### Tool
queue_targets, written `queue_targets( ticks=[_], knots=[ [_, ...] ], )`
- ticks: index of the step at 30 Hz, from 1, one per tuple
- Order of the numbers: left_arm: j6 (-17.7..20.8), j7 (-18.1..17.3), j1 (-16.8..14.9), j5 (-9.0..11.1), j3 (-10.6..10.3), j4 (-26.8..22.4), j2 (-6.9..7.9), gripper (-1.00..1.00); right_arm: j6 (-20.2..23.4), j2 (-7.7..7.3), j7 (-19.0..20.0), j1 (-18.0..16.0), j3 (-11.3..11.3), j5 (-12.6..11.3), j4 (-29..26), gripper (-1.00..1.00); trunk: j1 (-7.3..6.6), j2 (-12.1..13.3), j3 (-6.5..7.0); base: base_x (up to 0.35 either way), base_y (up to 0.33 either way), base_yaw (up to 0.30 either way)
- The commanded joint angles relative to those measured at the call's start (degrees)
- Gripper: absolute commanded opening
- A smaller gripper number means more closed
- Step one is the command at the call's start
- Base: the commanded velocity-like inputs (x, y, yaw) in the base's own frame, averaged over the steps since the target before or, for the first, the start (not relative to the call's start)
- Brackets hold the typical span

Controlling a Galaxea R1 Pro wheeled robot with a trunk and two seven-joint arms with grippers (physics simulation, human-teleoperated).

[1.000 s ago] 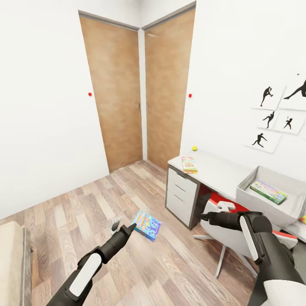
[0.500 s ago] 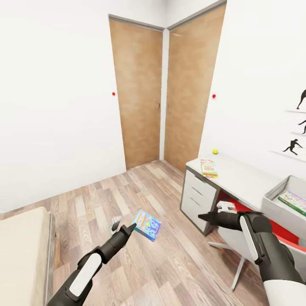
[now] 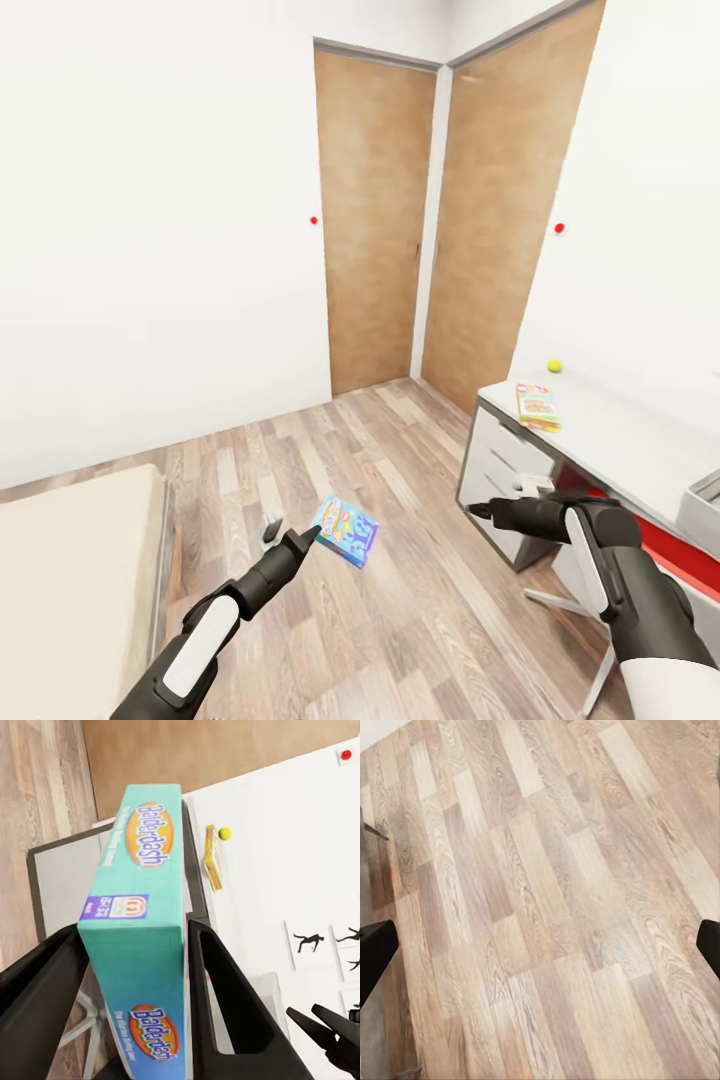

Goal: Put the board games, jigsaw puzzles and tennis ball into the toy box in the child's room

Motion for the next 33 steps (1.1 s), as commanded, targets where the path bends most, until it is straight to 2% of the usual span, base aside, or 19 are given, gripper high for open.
queue_targets(
  ticks=[1, 19, 33],
  knots=[
    [0.3, 0.0, -0.1, 0.6, -0.1, 0.0, 0.04, -1.0, 0.3, -0.02, 0.1, -0.1, -0.1, -0.1, -0.1, 1.0, 0.03, -0.1, -0.12, 0.0, 0.0, 0.133],
    [0.3, -0.1, -0.1, 0.6, -0.2, 0.0, 0.12, -1.0, 0.3, -0.2, 0.1, -0.1, -0.4, -0.2, -0.1, 1.0, 0.03, -0.1, -0.12, 0.011, 0.0, 0.038],
    [0.3, 0.0, -0.1, 0.6, -0.2, -0.1, 0.13, -1.0, 0.3, -0.28, 0.1, -0.1, -0.5, -0.2, -0.1, 1.0, 0.03, -0.1, -0.12, 0.243, 0.0, 0.002]
  ],
)
